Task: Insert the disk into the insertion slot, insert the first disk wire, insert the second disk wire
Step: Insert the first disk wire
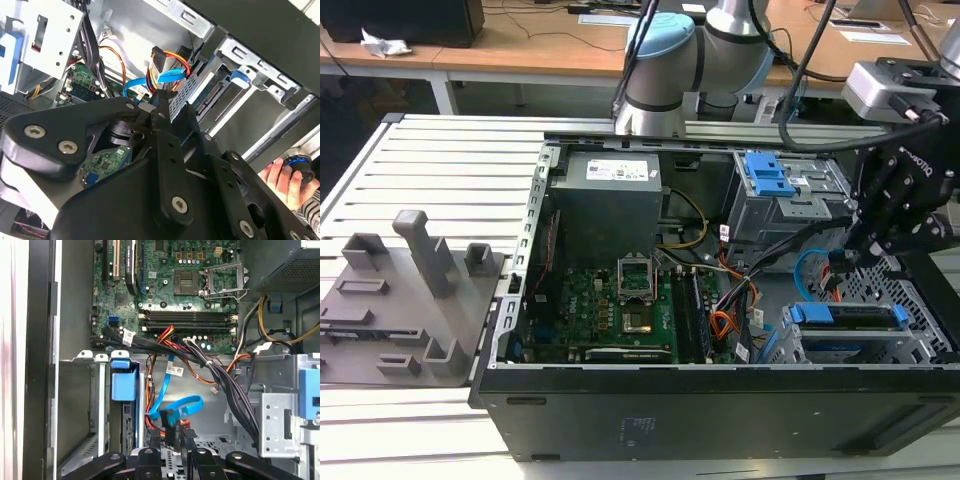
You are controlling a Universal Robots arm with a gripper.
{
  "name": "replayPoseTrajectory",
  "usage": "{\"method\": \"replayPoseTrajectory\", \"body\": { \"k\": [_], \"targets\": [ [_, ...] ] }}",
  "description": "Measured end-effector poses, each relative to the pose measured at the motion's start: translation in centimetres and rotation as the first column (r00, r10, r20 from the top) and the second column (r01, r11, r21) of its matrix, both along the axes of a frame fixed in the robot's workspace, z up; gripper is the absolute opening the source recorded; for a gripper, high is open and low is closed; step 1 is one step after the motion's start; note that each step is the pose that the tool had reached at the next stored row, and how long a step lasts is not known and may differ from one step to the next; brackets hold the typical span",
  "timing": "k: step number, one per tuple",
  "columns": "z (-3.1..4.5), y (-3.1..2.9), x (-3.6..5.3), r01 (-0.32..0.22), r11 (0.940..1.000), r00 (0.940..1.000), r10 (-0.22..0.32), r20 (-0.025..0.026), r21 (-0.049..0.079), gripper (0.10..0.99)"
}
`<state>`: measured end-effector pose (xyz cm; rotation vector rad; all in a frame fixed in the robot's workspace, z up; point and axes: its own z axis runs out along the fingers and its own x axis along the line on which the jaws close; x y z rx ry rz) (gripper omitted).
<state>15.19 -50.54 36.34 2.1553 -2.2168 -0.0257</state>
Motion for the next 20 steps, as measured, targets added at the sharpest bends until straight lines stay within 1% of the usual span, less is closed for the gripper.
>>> {"method": "replayPoseTrajectory", "body": {
  "k": [1,4,9,10,11,17,19,20],
  "targets": [
    [-0.43,0.01,-0.11,0.001,1.0000,1.0000,-0.001,0.0000,-0.001,0.302],
    [-0.94,0.01,-0.12,0.001,1.0000,1.0000,-0.001,0.0000,-0.001,0.302],
    [-0.95,0.00,-0.12,0.001,1.0000,1.0000,-0.001,0.0000,-0.002,0.302],
    [-0.95,0.00,-0.12,0.001,1.0000,1.0000,-0.001,0.0000,-0.002,0.220],
    [-0.95,0.00,-0.12,0.001,1.0000,1.0000,-0.001,0.0001,-0.002,0.165],
    [-0.95,0.01,-0.04,0.001,1.0000,1.0000,-0.001,0.0000,-0.003,0.165],
    [-0.95,0.01,0.40,0.001,1.0000,1.0000,-0.001,-0.0004,-0.003,0.165],
    [-0.95,0.00,0.80,0.001,1.0000,1.0000,-0.001,-0.0008,-0.003,0.165]
  ]
}}
